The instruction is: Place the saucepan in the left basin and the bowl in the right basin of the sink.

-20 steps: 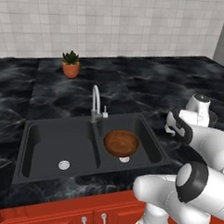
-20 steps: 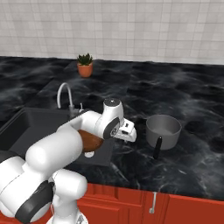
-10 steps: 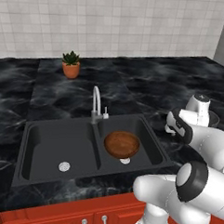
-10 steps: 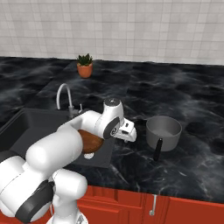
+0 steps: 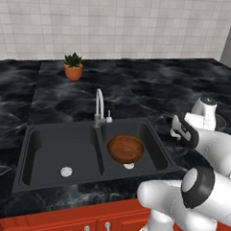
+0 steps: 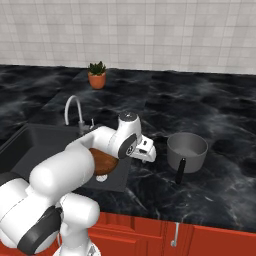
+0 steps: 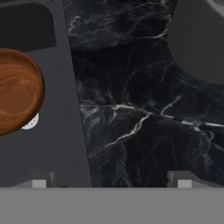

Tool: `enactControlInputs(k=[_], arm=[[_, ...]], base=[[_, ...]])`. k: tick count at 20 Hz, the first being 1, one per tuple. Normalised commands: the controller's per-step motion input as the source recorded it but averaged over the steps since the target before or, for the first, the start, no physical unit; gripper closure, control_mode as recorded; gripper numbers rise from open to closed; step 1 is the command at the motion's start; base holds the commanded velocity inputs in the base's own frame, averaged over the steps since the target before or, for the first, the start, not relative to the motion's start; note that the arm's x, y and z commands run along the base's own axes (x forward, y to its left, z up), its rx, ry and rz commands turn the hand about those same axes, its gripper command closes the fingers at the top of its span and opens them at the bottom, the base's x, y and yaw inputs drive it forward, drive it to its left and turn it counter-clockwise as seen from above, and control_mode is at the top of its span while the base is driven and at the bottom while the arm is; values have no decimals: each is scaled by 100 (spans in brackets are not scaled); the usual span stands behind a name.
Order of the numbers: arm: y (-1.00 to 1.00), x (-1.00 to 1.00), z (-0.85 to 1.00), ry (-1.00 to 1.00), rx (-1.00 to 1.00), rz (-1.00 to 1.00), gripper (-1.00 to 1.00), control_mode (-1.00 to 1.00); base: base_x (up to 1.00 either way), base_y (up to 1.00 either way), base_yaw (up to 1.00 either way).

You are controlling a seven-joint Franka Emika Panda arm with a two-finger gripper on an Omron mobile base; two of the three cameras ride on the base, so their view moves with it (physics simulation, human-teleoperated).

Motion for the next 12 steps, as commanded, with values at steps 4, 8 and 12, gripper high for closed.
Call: enactControlInputs(k=[4,8,12], arm=[[0,0,0,0,0,0,-100,100],[0,0,0,0,0,0,-100,100],[0,0,0,0,0,0,-100,100]], base=[[0,0,0],[0,0,0],[0,0,0]])
